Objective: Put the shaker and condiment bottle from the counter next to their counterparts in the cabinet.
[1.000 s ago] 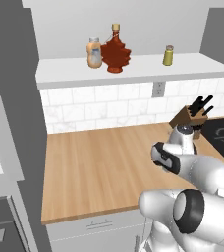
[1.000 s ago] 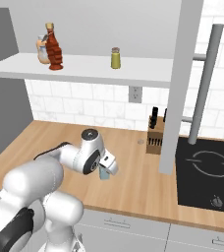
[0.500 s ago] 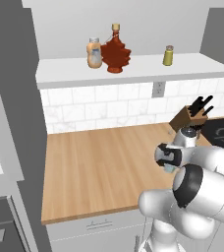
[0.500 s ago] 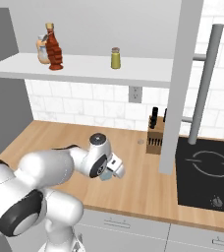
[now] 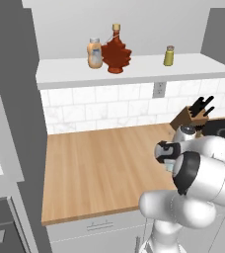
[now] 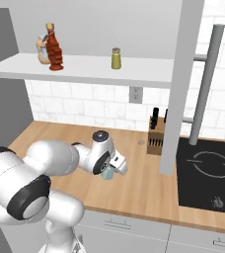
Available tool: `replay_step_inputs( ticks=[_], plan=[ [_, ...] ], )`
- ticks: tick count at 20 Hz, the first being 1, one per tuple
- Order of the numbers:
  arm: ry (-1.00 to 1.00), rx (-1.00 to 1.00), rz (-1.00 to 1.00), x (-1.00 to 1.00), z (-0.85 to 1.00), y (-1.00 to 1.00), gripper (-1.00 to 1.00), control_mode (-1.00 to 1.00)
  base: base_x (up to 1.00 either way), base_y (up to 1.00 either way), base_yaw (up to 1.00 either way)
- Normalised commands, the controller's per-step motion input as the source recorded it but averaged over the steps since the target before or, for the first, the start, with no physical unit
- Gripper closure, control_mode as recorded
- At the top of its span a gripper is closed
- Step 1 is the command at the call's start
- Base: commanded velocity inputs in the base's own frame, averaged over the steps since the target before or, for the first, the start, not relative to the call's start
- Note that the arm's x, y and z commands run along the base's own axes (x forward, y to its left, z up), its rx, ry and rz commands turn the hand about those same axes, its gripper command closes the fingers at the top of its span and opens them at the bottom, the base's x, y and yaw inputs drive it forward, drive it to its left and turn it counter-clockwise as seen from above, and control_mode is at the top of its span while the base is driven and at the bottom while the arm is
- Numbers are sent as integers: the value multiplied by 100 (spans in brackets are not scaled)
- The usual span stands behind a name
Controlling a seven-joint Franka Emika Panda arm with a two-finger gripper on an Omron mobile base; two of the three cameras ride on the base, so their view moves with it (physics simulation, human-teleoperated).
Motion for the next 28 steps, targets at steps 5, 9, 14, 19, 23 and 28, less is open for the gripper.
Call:
replay_step_inputs(
  ticks=[5,9,14,19,23,28],
  plan=[
    [1,0,-9,14,-24,0,100,-100,0,0,0],
    [-1,0,-9,1,4,0,100,-100,0,0,0],
    [-7,0,-6,0,54,0,100,-100,0,0,0],
    [-6,0,-3,0,71,0,100,-100,0,0,0],
    [-5,0,0,4,62,0,100,-100,0,0,0],
    [-10,-1,0,3,63,0,100,-100,0,0,0]
  ],
)
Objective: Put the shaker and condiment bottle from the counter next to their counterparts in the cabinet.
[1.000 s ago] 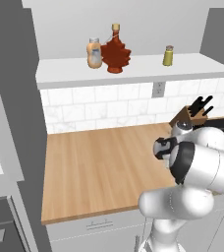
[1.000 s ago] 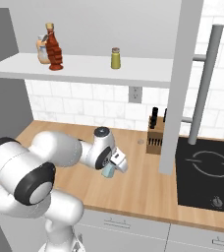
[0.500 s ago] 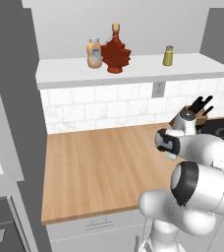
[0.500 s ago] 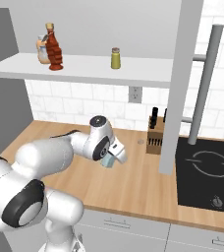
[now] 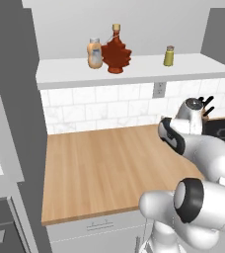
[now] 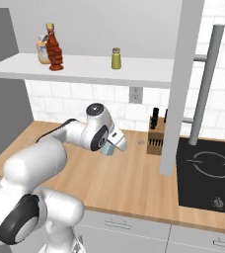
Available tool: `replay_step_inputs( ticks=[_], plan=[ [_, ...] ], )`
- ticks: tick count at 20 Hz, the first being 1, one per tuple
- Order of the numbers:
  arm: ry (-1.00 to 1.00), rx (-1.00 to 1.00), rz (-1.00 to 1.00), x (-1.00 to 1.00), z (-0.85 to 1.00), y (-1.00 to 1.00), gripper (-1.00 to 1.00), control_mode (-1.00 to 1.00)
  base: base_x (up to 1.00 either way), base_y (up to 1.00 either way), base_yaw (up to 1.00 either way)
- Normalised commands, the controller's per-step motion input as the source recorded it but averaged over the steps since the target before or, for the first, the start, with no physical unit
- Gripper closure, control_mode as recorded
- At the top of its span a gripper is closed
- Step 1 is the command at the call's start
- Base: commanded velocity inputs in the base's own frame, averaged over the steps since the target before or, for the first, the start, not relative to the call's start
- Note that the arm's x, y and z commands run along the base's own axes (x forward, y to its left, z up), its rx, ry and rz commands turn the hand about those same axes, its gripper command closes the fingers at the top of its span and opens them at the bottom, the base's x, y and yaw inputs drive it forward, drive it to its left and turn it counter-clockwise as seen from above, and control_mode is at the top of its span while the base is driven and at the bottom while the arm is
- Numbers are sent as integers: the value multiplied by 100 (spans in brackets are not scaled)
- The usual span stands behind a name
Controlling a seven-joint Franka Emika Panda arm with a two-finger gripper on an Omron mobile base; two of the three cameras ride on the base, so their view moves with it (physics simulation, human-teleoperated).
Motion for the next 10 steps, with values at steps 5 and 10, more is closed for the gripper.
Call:
replay_step_inputs(
  ticks=[5,10],
  plan=[
    [-16,-7,0,1,56,0,100,-100,0,0,0],
    [-29,-15,0,0,47,0,100,-100,0,0,0]
  ],
)
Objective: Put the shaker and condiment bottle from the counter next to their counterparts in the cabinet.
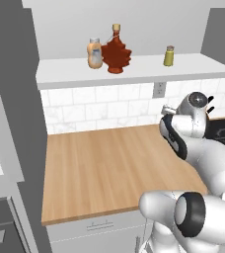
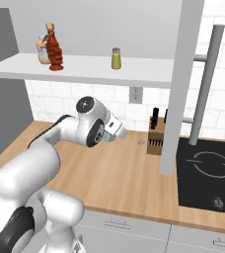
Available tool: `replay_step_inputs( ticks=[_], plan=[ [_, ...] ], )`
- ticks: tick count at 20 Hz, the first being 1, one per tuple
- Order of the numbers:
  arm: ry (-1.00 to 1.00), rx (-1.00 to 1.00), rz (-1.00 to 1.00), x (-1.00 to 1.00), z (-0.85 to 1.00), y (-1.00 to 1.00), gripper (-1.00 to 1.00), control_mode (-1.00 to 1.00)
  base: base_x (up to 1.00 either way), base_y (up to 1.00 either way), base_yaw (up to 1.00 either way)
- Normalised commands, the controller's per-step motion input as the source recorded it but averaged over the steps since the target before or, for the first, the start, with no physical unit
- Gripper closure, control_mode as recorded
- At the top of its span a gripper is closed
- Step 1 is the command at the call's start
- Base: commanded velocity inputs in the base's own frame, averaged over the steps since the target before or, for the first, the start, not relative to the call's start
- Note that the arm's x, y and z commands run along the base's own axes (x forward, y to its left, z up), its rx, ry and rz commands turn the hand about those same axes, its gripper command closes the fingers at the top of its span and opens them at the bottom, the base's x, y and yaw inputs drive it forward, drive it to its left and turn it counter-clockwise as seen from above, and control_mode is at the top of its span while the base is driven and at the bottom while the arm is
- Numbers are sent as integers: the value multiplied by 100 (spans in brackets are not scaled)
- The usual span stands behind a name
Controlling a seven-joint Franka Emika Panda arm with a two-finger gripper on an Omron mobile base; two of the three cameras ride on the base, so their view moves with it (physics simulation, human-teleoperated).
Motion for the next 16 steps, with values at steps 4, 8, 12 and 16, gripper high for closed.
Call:
replay_step_inputs(
  ticks=[4,8,12,16],
  plan=[
    [-23,-6,0,0,56,0,100,-100,0,0,0],
    [-12,0,0,0,69,0,100,-100,0,0,0],
    [-2,0,0,1,80,0,100,-100,0,0,0],
    [0,0,0,6,69,0,100,-100,0,0,0]
  ],
)
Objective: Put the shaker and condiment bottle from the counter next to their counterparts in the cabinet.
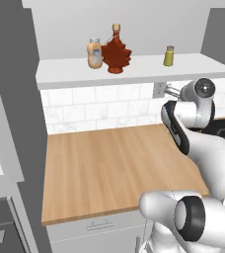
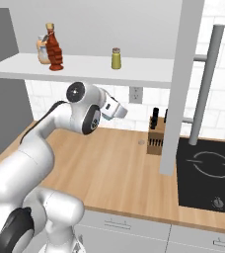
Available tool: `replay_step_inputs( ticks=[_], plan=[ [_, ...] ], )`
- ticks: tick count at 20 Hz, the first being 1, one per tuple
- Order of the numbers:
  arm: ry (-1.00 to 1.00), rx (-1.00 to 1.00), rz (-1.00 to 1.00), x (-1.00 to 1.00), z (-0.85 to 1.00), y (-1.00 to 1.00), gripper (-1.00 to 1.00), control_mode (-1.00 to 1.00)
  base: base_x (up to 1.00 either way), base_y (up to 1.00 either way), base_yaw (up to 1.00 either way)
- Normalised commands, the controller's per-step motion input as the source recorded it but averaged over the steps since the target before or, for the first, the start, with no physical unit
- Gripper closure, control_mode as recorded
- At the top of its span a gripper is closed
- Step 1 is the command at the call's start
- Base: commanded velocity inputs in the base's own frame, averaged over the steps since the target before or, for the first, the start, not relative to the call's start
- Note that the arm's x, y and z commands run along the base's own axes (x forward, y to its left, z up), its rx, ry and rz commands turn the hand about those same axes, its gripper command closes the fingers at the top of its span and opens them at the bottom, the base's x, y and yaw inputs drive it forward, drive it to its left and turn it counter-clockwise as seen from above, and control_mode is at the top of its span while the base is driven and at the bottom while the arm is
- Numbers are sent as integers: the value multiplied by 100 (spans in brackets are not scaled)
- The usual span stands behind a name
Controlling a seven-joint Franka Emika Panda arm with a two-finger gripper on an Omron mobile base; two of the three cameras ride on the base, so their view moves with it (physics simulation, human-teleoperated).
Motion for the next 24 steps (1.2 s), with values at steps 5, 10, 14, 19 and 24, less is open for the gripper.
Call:
replay_step_inputs(
  ticks=[5,10,14,19,24],
  plan=[
    [0,0,0,4,68,0,100,-100,0,0,0],
    [0,-3,0,6,56,0,100,-100,0,0,0],
    [-1,-6,5,26,37,2,100,-100,0,0,0],
    [-1,-7,8,35,30,0,100,-100,0,0,0],
    [-4,-5,9,33,30,0,100,-100,0,0,0]
  ],
)
